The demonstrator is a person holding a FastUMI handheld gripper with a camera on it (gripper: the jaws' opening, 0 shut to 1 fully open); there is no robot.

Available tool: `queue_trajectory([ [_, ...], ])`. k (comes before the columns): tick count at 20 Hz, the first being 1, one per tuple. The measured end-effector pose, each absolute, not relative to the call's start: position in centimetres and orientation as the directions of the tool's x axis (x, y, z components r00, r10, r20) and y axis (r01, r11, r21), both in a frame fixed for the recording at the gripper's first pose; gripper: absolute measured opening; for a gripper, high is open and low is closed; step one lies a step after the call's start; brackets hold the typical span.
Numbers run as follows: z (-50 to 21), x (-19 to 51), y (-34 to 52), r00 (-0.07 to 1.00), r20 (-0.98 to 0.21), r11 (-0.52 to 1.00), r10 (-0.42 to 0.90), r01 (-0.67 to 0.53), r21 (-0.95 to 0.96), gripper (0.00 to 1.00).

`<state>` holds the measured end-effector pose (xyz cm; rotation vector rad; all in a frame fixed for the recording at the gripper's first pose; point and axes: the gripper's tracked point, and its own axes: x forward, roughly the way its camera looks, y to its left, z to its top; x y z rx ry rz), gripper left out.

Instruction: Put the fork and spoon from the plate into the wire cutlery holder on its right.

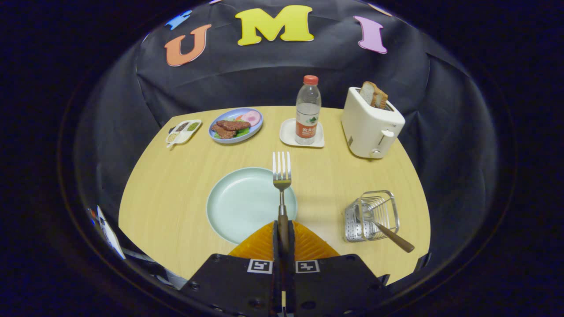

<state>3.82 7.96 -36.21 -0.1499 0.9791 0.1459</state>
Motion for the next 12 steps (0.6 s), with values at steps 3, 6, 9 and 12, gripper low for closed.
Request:
queue_trajectory([
  [3,-35.2,2.8,4.5,0.52,-0.853,0.982,0.035,-0.177,-0.067,0.04],
  [6,-33.9,1.2,1.6,0.45,-0.893,0.98,0.02,-0.186,-0.071,0.04],
  [9,-32.9,0.5,-1.2,0.403,-0.915,0.984,-0.01,-0.16,-0.081,0.04],
  [12,-33.0,-0.1,-3.4,0.336,-0.941,0.988,-0.036,-0.13,-0.085,0.04],
])
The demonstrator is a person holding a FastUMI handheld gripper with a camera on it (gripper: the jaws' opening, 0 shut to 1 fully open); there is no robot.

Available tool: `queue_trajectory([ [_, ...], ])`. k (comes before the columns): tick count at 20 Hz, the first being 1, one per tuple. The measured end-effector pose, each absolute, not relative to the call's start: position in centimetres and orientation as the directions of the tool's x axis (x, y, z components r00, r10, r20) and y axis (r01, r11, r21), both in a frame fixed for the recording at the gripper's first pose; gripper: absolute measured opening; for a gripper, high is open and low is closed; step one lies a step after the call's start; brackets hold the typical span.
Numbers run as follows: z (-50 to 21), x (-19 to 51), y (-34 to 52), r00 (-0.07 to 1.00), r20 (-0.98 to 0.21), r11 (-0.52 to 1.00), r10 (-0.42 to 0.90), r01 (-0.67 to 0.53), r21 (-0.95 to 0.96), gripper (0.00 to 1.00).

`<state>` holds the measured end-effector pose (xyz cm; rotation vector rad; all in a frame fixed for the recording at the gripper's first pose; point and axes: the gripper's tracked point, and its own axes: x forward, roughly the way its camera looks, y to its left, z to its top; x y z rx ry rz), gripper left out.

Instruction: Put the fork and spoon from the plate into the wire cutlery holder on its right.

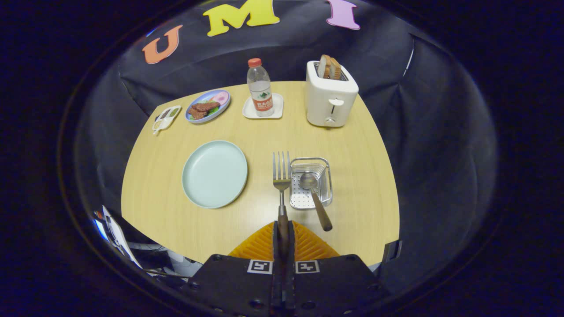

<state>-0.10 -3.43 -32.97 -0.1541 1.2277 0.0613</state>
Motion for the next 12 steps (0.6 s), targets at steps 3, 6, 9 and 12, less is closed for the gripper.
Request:
queue_trajectory([
  [3,-33.3,-0.4,-5.5,0.253,-0.964,0.981,-0.084,-0.146,-0.124,0.04],
  [6,-33.6,0.4,-6.1,0.191,-0.976,0.979,-0.102,-0.154,-0.132,0.04],
  [9,-34.1,1.1,-6.6,0.107,-0.988,0.982,-0.112,-0.142,-0.126,0.04],
  [12,-35.0,1.2,-6.4,-0.004,-0.994,0.986,-0.107,-0.132,-0.105,0.04],
])
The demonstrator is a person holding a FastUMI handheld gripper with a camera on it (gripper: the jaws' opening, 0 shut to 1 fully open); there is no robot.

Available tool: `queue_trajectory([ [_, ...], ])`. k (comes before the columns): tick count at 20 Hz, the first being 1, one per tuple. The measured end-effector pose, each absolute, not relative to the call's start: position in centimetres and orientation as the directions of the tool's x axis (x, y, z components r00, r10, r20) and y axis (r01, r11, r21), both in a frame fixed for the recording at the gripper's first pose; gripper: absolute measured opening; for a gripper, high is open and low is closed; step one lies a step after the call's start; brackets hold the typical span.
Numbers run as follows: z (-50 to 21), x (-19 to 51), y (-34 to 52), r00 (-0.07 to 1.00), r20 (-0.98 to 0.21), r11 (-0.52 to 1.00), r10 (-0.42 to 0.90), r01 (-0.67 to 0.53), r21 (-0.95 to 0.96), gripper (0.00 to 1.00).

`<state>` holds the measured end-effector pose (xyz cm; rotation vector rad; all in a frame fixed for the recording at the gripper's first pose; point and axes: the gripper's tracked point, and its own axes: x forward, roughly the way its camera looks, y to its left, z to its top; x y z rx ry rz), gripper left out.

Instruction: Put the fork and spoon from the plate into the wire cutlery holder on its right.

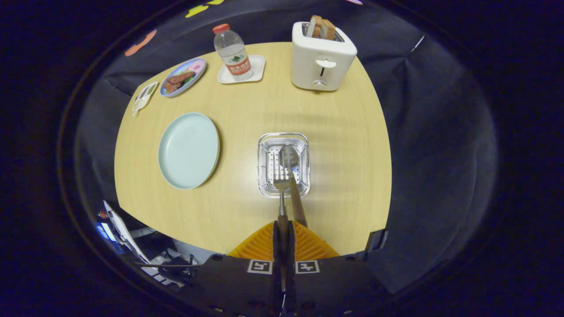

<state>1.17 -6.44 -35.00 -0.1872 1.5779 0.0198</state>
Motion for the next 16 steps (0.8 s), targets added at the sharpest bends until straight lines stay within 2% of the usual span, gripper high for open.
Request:
queue_trajectory([
  [10,-36.1,2.5,-5.6,-0.135,-0.984,0.987,-0.118,-0.128,-0.1,0.04],
  [16,-35.7,3.7,-5.5,-0.078,-0.99,0.983,-0.116,-0.151,-0.103,0.14],
])
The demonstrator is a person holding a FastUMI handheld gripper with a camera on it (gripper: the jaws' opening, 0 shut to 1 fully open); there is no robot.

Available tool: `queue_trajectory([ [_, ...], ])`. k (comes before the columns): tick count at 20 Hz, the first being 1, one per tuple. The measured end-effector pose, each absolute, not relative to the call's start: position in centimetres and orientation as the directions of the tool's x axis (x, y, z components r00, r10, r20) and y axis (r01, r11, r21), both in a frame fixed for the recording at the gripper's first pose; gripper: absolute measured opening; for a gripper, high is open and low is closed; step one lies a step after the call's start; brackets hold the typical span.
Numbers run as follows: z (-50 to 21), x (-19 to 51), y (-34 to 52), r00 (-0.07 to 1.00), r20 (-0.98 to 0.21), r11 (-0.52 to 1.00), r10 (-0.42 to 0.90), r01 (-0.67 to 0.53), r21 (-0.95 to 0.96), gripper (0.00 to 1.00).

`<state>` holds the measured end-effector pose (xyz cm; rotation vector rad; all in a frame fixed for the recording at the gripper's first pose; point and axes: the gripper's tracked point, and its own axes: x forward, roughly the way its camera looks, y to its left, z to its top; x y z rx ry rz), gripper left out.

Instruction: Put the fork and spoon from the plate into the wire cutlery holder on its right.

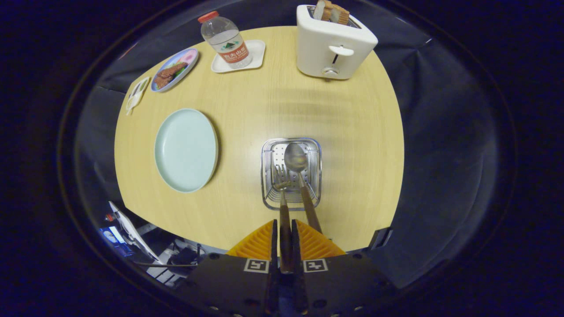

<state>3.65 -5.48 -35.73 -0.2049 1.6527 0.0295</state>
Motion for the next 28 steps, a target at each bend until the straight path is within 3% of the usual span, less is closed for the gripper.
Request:
queue_trajectory([
  [8,-33.7,3.7,-4.1,0.073,-0.994,0.985,-0.076,-0.153,-0.086,0.25],
  [9,-33.5,3.7,-3.9,0.092,-0.993,0.986,-0.072,-0.143,-0.084,0.33],
  [14,-31.4,3.6,-2.3,0.23,-0.972,0.993,-0.043,-0.095,-0.066,0.43],
  [16,-30.2,3.9,-1.6,0.303,-0.952,0.991,-0.046,-0.103,-0.081,0.63],
  [17,-29.5,4.0,-1.1,0.336,-0.941,0.99,-0.042,-0.109,-0.084,0.79],
  [18,-28.7,4.2,-0.6,0.373,-0.927,0.989,-0.042,-0.118,-0.092,0.83],
  [20,-26.7,4.7,0.2,0.469,-0.882,0.984,-0.046,-0.129,-0.119,0.9],
  [28,-16.2,4.7,6.2,0.837,-0.547,0.97,-0.019,-0.117,-0.213,0.96],
])
